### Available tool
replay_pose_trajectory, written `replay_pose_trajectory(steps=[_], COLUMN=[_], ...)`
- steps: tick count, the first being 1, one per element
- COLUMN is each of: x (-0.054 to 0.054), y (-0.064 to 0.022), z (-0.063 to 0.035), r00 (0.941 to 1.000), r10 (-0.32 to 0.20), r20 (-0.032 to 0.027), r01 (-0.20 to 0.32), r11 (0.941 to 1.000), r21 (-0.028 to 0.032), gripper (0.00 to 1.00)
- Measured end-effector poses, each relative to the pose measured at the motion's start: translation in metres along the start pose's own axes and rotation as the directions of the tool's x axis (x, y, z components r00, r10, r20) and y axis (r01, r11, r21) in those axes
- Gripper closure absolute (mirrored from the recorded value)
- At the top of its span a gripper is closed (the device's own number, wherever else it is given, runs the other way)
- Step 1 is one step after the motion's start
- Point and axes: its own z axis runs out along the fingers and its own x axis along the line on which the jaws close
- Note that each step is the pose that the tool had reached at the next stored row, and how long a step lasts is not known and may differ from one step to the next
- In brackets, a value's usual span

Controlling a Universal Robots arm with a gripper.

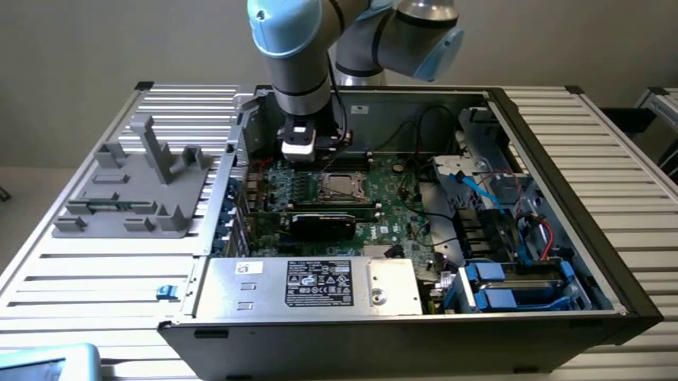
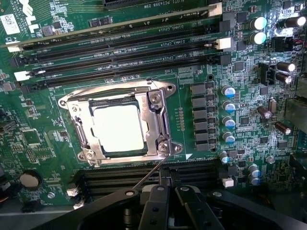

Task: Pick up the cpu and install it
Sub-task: 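Install the first cpu locking lever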

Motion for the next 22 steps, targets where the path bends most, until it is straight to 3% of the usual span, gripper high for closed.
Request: replay_pose_trajectory(steps=[22], x=[0.0043], y=[0.0009], z=[0.0056], r00=[0.9999], r10=[0.014], r20=[-0.0046], r01=[-0.014], r11=[0.9999], r21=[-0.0009], gripper=[0.89])
